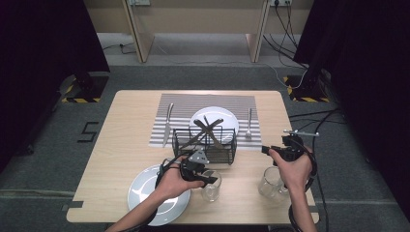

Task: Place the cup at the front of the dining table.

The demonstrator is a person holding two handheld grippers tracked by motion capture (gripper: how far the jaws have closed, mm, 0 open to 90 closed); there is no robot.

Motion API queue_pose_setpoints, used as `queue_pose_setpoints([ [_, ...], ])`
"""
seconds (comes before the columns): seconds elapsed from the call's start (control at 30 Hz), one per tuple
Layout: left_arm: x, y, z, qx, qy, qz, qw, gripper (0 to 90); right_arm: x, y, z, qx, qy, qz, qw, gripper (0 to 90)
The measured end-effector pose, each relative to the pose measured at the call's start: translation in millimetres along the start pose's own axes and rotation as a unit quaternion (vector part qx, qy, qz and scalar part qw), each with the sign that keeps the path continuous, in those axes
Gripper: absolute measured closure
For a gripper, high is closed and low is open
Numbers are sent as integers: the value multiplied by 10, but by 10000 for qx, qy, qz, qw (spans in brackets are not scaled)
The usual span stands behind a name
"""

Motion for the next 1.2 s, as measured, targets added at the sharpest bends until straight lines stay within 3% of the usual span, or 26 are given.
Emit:
queue_pose_setpoints([
  [0.37, -15, -51, -29, -246, 336, -291, 9987, 728, -8, -12, -1, -10, -33, 23, 10000, 553],
  [0.57, 13, -105, -55, -323, 388, -322, 9982, 764, -14, -29, 12, 8, -29, 38, 10000, 552],
  [0.73, 49, -170, -84, -337, 463, -283, 9980, 795, -16, -35, 3, -6, 7, 58, 10000, 549],
  [1.03, 94, -199, -110, -336, 349, -106, 9988, 806, -22, -41, 14, -20, -4, 88, 10000, 547],
  [1.2, 93, -230, -112, -385, 530, -72, 9978, 814, -23, -49, 20, -6, 23, 94, 10000, 547],
])
Point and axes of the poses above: each handheld gripper's, and its own axes: y roughly forward along the jaws, x roughly out of its underside, z roughly to its right, the point moved 5 cm from there along y, roughly forward along the jaws, and after that the axes turned 7 degrees about -x, right-handed, at the moved point
